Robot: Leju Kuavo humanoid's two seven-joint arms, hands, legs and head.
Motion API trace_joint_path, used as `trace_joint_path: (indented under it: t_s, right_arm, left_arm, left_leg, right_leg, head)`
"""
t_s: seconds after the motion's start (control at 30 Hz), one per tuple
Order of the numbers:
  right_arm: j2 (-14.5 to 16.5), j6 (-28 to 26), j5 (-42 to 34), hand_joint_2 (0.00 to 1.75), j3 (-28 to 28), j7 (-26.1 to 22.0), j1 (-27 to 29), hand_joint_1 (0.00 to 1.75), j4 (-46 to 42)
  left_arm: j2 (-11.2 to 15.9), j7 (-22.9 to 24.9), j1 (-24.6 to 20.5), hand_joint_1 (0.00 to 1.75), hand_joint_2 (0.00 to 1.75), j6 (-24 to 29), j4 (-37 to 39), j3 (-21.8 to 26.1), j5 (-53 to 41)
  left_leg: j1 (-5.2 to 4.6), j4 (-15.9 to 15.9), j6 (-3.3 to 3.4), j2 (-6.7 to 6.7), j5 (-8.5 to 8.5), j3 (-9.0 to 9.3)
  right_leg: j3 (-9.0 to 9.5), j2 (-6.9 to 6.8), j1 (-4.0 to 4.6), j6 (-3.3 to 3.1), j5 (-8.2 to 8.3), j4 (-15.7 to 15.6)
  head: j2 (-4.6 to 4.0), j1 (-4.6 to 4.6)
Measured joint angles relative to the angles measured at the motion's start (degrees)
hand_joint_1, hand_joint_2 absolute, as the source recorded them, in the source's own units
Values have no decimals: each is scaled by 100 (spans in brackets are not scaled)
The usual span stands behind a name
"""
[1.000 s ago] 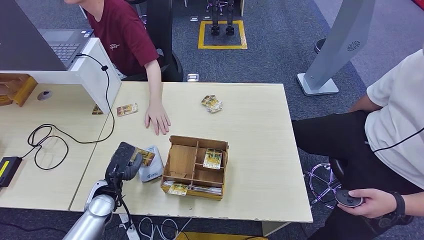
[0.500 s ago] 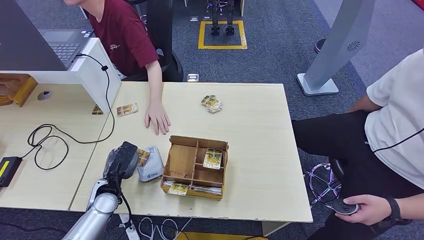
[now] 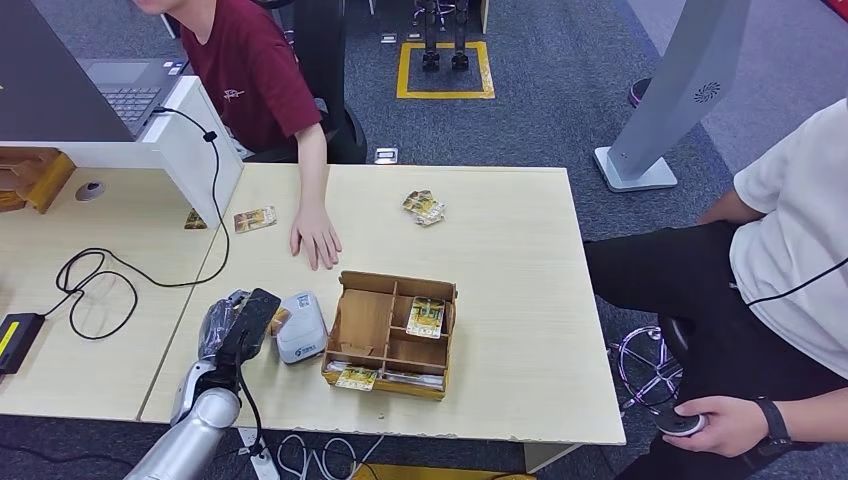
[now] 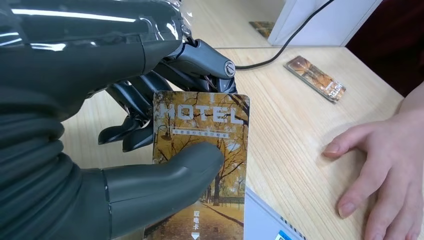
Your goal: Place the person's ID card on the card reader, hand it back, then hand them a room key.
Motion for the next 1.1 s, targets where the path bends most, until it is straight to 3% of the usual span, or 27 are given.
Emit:
trace_joint_path:
  t_s: [0.57,1.1]
  right_arm:
    - [0,-1,79,175,74,0,-29,0,-21]
    - [0,-5,87,175,77,0,-40,0,-23]
  left_arm:
    - [-127,254,-30,175,175,329,414,162,-992]
    - [-185,299,7,175,175,361,564,173,-1234]
  left_leg:
    - [-2,0,4,-14,2,11]
    - [-2,0,11,-15,7,12]
  right_leg:
    - [20,-21,0,1,-1,0]
    - [21,-25,0,1,0,0]
  head:
    - [0,0]
    - [0,0]
